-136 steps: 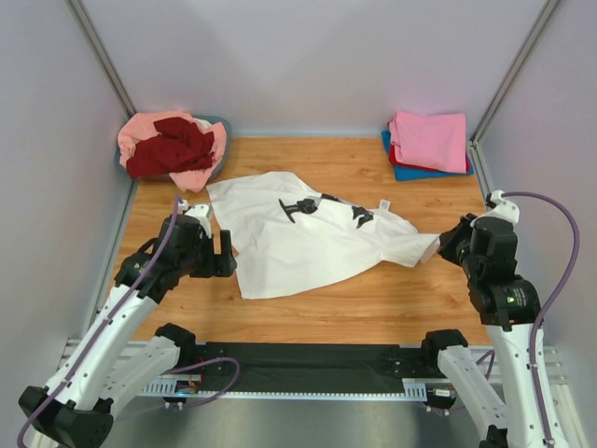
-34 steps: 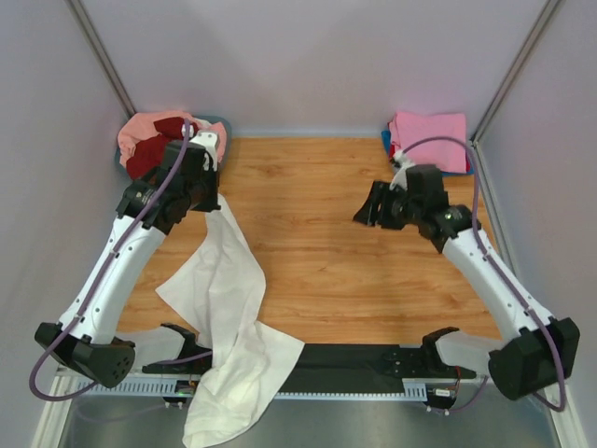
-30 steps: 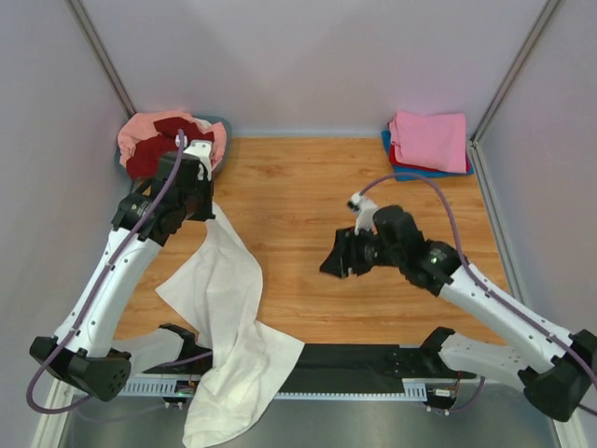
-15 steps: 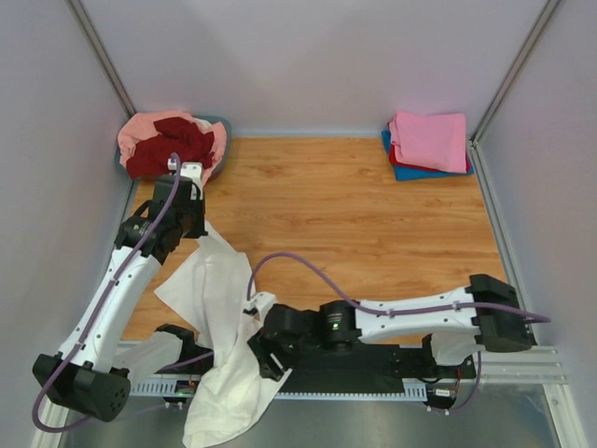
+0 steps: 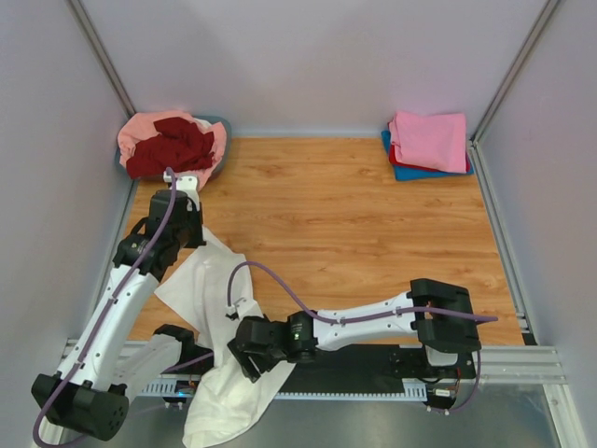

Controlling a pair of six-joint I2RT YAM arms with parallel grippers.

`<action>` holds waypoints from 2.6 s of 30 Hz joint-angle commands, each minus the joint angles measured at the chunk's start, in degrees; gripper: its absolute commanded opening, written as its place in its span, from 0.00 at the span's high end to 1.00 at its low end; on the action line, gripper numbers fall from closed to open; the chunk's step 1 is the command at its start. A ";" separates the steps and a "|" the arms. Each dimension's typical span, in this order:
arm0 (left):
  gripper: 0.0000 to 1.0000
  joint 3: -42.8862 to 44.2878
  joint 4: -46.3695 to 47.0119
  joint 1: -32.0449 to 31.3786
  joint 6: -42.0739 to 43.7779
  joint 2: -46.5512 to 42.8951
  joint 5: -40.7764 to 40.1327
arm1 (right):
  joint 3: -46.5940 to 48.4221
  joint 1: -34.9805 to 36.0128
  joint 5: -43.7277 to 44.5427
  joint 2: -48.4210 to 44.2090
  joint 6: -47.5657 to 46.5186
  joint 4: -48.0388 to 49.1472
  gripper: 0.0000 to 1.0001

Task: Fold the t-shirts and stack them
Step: Flatten the tshirt out

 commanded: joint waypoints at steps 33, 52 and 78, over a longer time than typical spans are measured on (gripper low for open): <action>1.00 -0.34 2.59 0.40 0.39 -0.94 -0.37 | -8.15 -3.38 5.02 -6.36 6.50 3.47 0.99; 1.00 -0.42 2.59 0.40 0.48 -0.85 -0.37 | -6.91 -3.38 21.75 -25.44 6.59 -27.50 0.84; 1.00 -0.34 2.77 0.40 0.92 0.11 1.83 | -23.71 -18.76 5.58 -22.28 6.15 1.86 0.64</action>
